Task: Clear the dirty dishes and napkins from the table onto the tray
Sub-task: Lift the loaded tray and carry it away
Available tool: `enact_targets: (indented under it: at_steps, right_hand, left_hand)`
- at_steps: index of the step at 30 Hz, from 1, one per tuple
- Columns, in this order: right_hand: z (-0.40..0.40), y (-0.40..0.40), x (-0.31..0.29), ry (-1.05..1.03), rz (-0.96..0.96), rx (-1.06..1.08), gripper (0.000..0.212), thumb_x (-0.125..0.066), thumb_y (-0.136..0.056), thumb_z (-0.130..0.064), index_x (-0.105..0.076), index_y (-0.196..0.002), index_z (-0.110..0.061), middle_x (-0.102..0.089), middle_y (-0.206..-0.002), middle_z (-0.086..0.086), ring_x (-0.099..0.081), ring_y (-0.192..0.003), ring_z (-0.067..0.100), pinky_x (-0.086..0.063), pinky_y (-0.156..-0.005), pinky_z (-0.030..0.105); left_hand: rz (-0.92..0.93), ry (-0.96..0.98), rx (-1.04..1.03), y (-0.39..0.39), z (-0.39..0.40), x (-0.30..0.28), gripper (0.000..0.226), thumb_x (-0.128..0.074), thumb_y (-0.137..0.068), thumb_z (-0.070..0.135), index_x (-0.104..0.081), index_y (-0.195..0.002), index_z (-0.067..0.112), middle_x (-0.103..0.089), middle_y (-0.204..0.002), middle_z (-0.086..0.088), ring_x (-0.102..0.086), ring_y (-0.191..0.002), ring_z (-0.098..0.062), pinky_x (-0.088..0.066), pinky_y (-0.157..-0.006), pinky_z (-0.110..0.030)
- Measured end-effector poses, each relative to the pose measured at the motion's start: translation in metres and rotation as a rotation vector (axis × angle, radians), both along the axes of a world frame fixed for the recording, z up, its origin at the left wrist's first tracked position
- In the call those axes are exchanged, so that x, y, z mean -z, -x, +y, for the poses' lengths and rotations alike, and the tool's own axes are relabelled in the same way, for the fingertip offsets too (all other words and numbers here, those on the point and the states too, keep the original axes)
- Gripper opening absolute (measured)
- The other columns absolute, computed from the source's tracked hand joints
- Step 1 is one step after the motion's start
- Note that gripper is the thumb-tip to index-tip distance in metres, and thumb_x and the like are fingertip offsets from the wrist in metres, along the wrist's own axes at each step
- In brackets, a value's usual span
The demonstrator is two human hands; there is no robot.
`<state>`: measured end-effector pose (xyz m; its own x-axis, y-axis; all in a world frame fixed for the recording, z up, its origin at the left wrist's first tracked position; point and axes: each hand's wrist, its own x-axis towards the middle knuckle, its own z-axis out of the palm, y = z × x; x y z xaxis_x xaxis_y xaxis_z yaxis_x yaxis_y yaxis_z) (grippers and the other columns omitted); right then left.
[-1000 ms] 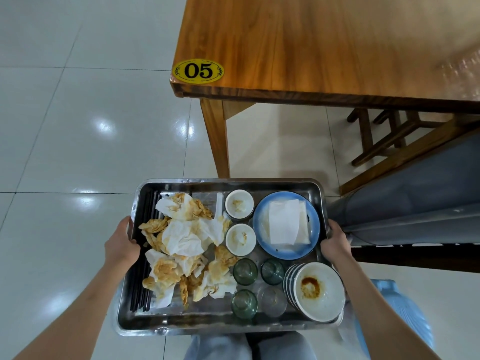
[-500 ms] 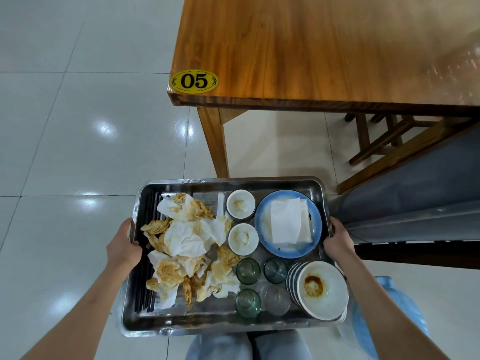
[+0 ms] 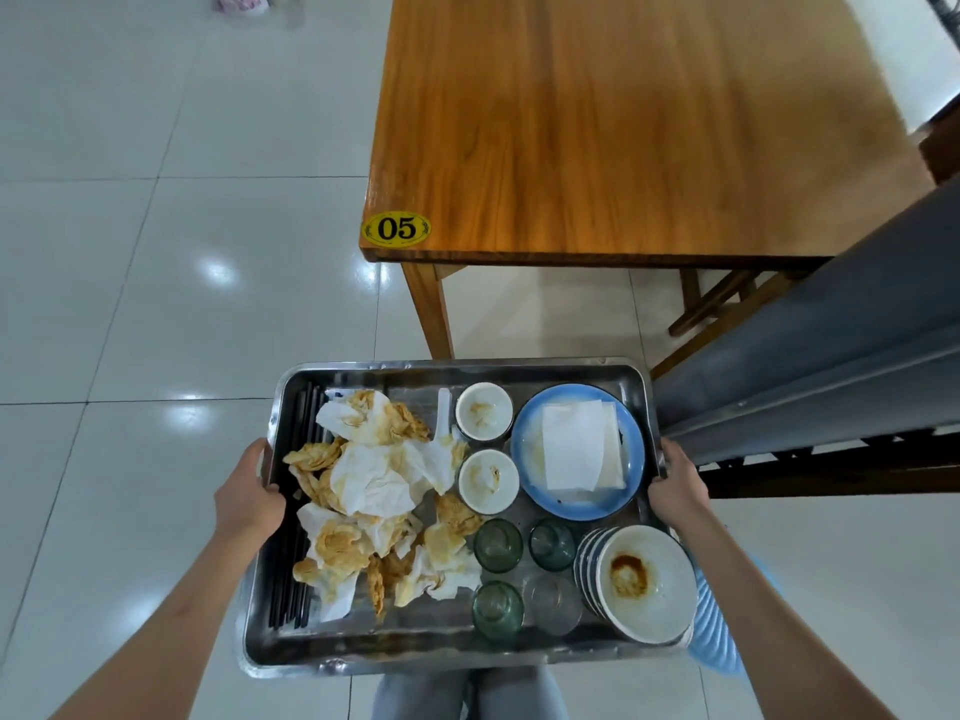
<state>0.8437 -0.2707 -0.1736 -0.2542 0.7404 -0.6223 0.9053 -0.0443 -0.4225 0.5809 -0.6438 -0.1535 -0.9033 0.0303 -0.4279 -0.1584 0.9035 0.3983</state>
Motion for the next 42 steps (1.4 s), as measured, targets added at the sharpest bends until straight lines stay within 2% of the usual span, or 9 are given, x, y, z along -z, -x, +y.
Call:
enact_targets:
  at_steps: [9,13,20,22,25,29,34,38,42]
  right_hand:
    - [-0.023,-0.037,-0.067,-0.052,0.028,-0.009,0.063,-0.041,-0.084,0.010,-0.038,-0.139,-0.019,-0.055,-0.126,0.016,-0.051,-0.111,0.037,-0.042,-0.084,0.037]
    - [-0.034,-0.056,-0.087,-0.066,0.018,0.042,0.064,-0.040,-0.086,0.008,-0.036,-0.142,-0.023,-0.059,-0.120,0.017,-0.053,-0.100,0.034,-0.038,-0.069,0.031]
    - [-0.064,-0.097,-0.120,-0.060,-0.005,0.118,0.059,-0.040,-0.088,0.004,-0.035,-0.141,-0.023,-0.055,-0.123,0.022,-0.052,-0.108,0.040,-0.046,-0.082,0.039]
    - [-0.076,-0.110,-0.129,-0.071,-0.002,0.138,0.056,-0.040,-0.087,0.004,-0.040,-0.136,-0.023,-0.058,-0.116,0.022,-0.053,-0.105,0.040,-0.048,-0.084,0.043]
    - [-0.095,-0.129,-0.137,-0.107,0.000,0.201,0.053,-0.042,-0.084,0.005,-0.046,-0.130,-0.021,-0.061,-0.110,0.020,-0.055,-0.100,0.037,-0.042,-0.075,0.034]
    - [-0.122,-0.155,-0.142,-0.121,0.000,0.325,0.049,-0.042,-0.086,0.003,-0.049,-0.128,-0.020,-0.059,-0.116,0.019,-0.055,-0.104,0.036,-0.038,-0.075,0.030]
    - [-0.158,-0.187,-0.147,-0.132,-0.028,0.450,0.047,-0.042,-0.088,0.001,-0.046,-0.131,-0.019,-0.061,-0.113,0.019,-0.056,-0.102,0.037,-0.041,-0.076,0.032]
    - [-0.190,-0.213,-0.156,-0.140,-0.039,0.548,0.049,-0.041,-0.088,0.003,-0.044,-0.133,-0.017,-0.062,-0.109,0.020,-0.057,-0.091,0.033,-0.037,-0.066,0.027]
    - [-0.220,-0.244,-0.170,-0.161,-0.061,0.655,0.053,-0.041,-0.089,0.003,-0.039,-0.139,-0.015,-0.057,-0.123,0.020,-0.054,-0.110,0.036,-0.041,-0.078,0.029]
  left_hand:
    - [0.040,-0.056,0.015,-0.026,-0.013,-0.071,0.059,-0.046,-0.087,-0.009,-0.040,-0.139,0.018,-0.054,-0.080,-0.008,-0.048,-0.074,-0.025,-0.039,-0.069,-0.031]
    - [0.037,-0.066,0.042,-0.035,-0.017,-0.091,0.059,-0.044,-0.085,-0.009,-0.043,-0.136,0.019,-0.056,-0.081,-0.008,-0.050,-0.077,-0.025,-0.041,-0.074,-0.034]
    - [0.026,-0.086,0.149,-0.043,-0.019,-0.112,0.054,-0.044,-0.085,-0.008,-0.045,-0.132,0.019,-0.056,-0.084,-0.007,-0.051,-0.075,-0.023,-0.039,-0.069,-0.031]
    - [0.030,-0.100,0.196,-0.043,-0.018,-0.116,0.053,-0.045,-0.085,-0.008,-0.046,-0.131,0.019,-0.060,-0.092,-0.010,-0.053,-0.078,-0.025,-0.041,-0.069,-0.032]
    - [0.012,-0.101,0.266,-0.043,-0.014,-0.121,0.057,-0.045,-0.086,-0.008,-0.042,-0.137,0.019,-0.057,-0.121,-0.017,-0.054,-0.094,-0.031,-0.041,-0.072,-0.030]
    - [0.016,-0.096,0.388,-0.040,-0.004,-0.126,0.060,-0.046,-0.084,-0.009,-0.041,-0.138,0.017,-0.054,-0.130,-0.017,-0.052,-0.111,-0.037,-0.040,-0.082,-0.033]
    - [0.024,-0.100,0.538,-0.038,0.016,-0.132,0.062,-0.046,-0.083,-0.009,-0.041,-0.139,0.017,-0.059,-0.122,-0.018,-0.056,-0.103,-0.037,-0.043,-0.080,-0.034]
    - [0.059,-0.117,0.673,-0.044,0.036,-0.143,0.059,-0.046,-0.081,-0.009,-0.046,-0.135,0.016,-0.061,-0.119,-0.018,-0.057,-0.104,-0.037,-0.044,-0.084,-0.037]
    - [0.073,-0.124,0.824,-0.061,0.058,-0.158,0.058,-0.047,-0.081,-0.007,-0.047,-0.134,0.017,-0.063,-0.111,-0.020,-0.056,-0.100,-0.040,-0.045,-0.085,-0.043]
